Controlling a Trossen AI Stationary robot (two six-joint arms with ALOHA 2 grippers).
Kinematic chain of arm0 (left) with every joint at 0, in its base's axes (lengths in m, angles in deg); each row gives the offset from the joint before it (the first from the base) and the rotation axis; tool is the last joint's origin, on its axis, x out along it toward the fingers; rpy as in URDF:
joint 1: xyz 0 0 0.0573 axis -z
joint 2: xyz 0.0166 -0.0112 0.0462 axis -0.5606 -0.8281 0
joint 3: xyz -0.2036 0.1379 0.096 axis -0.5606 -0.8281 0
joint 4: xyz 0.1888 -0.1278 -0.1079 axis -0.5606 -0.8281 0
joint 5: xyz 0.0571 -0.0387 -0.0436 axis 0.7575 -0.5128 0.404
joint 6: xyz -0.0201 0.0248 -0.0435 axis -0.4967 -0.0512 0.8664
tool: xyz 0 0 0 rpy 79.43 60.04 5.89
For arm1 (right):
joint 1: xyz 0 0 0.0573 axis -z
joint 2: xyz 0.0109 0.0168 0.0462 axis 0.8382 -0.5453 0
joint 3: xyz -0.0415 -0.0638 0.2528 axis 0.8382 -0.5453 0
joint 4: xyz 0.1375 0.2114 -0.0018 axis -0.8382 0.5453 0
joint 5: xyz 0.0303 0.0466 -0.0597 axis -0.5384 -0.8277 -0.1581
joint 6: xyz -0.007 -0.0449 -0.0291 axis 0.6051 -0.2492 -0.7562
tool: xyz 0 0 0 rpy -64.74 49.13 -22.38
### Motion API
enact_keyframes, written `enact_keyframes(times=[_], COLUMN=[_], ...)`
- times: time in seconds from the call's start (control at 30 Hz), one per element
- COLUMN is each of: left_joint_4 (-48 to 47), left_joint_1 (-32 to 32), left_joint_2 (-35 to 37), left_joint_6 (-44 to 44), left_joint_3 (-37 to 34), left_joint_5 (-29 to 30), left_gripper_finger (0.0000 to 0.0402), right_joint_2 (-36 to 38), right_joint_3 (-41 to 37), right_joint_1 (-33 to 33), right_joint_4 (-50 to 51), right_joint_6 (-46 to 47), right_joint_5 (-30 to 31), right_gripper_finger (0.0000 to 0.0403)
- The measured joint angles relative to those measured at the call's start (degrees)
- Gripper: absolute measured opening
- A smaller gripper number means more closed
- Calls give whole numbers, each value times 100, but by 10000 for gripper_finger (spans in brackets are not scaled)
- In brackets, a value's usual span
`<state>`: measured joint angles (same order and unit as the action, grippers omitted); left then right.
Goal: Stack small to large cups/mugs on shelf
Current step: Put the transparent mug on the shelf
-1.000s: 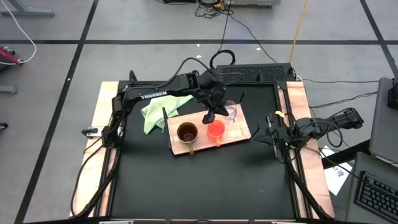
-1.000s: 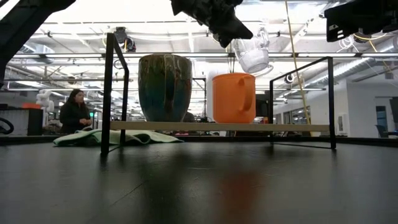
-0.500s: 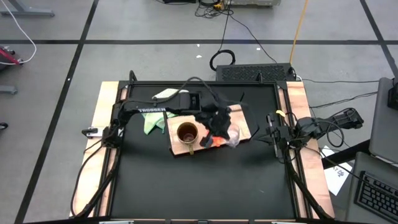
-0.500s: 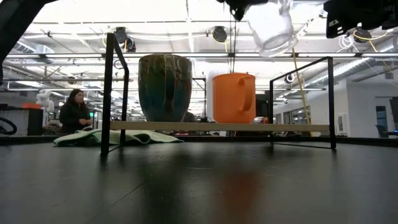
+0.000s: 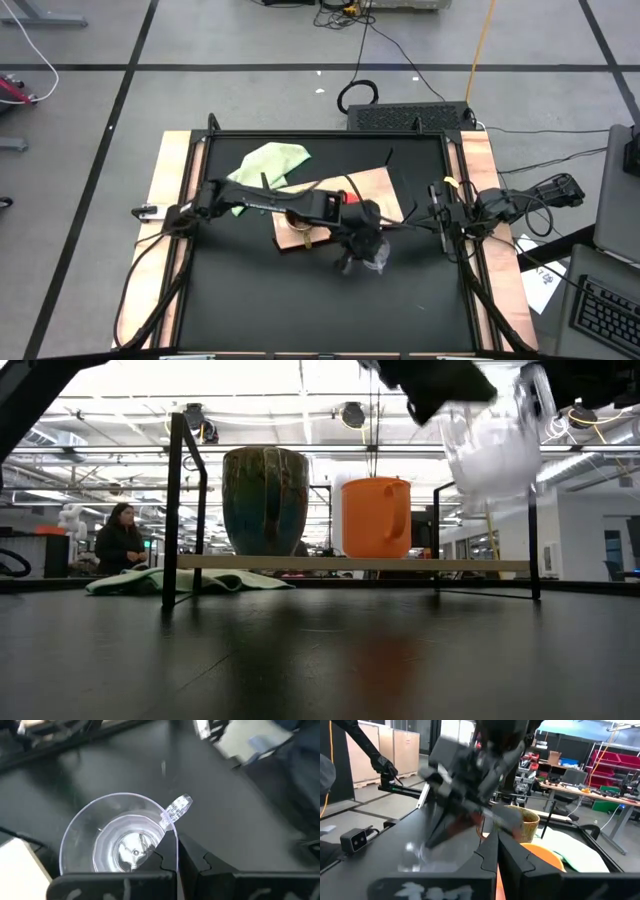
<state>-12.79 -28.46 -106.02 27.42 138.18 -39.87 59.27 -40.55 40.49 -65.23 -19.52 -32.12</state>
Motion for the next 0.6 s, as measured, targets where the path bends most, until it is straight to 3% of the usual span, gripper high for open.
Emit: enact_keyframes(times=[0.2, 0.5, 0.6], left_joint_4=[13, -14, -35], left_joint_1=[146, 649, 849], left_joint_2=[-290, -364, -375], left_joint_6=[72, -217, -278], left_joint_3=[0, 2, 2], left_joint_5=[409, 1478, 1527], left_gripper_finger=[0, 0, 0], right_joint_2=[-2, -2, -2], right_joint_3=[0, 0, 0], right_joint_1=[0, 0, 0], right_joint_4=[46, 150, 180], right_joint_6=[105, 154, 154], right_joint_5=[0, 0, 0], right_gripper_finger=[0, 0, 0])
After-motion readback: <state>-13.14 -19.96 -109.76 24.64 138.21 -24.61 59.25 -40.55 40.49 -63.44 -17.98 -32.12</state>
